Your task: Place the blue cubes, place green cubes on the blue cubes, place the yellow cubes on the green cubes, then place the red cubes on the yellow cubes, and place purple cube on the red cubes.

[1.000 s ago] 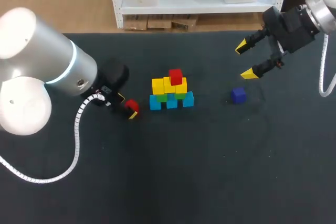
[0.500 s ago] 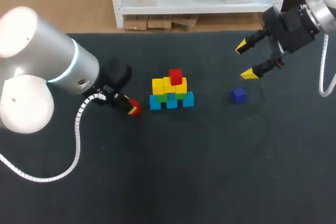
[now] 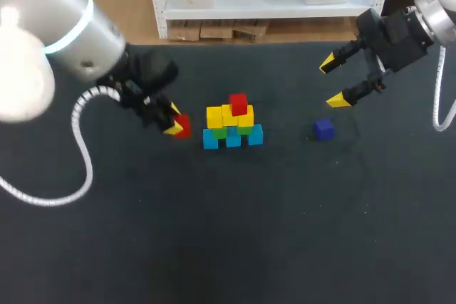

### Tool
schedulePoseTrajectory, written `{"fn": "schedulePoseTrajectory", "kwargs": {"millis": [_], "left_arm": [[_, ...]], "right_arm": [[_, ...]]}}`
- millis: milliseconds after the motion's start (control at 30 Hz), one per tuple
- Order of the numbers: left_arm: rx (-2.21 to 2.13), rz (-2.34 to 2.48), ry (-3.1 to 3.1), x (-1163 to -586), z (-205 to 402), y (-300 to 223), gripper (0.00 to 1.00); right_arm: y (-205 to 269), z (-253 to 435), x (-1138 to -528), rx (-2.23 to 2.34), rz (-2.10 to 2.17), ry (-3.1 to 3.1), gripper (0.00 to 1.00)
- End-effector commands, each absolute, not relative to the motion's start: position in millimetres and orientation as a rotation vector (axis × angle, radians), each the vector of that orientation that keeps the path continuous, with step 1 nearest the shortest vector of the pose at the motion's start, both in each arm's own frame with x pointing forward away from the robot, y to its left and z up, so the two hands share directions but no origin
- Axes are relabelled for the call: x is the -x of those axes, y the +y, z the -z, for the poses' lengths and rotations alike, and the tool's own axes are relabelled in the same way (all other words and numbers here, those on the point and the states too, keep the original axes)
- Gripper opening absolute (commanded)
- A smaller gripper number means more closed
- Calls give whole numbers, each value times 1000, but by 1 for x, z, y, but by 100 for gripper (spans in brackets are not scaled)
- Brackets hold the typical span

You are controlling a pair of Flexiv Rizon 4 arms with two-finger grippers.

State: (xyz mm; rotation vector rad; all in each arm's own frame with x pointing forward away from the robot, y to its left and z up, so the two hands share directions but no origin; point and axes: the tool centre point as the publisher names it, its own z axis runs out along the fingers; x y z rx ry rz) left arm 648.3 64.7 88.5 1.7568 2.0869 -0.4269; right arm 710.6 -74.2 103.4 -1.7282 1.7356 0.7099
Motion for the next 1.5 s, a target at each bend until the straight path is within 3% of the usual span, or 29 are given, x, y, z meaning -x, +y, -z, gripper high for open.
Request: {"fn": "schedulePoseTrajectory", "kwargs": {"millis": [33, 700, 1500], "left_arm": [[-1803, 445, 2069, -651, -111, 69, 0], [-1960, 526, 1876, -693, -116, 13, 0], [-1897, 597, 1909, -691, -102, -4, 0]], "right_arm": [[-74, -103, -711, 1728, -712, 1733, 100], [-74, -103, -711, 1728, -712, 1733, 100], [-74, -103, -711, 1728, -712, 1733, 100]]}}
